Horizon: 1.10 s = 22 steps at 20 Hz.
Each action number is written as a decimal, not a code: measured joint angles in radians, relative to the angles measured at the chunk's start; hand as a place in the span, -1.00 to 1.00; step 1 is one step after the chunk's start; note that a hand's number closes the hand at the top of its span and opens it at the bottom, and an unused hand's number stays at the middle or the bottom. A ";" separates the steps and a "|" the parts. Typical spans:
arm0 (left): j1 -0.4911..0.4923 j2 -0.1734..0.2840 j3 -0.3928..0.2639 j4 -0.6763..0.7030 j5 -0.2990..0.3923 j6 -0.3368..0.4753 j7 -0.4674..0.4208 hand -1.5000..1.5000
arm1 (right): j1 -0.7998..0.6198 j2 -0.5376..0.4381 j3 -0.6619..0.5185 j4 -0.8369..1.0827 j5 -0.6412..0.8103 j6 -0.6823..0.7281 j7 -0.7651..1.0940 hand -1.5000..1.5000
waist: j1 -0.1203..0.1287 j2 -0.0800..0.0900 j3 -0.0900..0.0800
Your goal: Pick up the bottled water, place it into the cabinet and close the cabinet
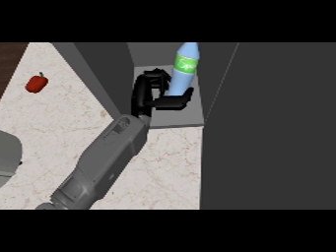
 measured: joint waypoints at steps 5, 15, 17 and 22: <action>-0.084 0.000 0.020 0.146 -0.022 0.089 -0.021 1.00 | 0.011 0.002 -0.006 0.004 -0.006 0.018 -0.017 -1.00 | -0.007 0.005 0.000; -0.227 0.012 0.003 0.399 -0.123 0.284 -0.019 -1.00 | -0.003 -0.002 -0.035 0.012 -0.019 0.050 -0.042 -1.00 | -0.020 0.017 0.000; -0.248 0.015 0.014 0.422 -0.124 0.290 -0.027 -1.00 | 0.001 -0.004 -0.038 0.013 -0.022 0.058 -0.046 -1.00 | -0.023 0.018 0.000; -0.264 0.014 0.069 0.387 -0.092 0.243 -0.125 1.00 | -0.011 0.003 -0.031 0.023 -0.026 0.067 -0.045 -1.00 | -0.017 0.018 -0.002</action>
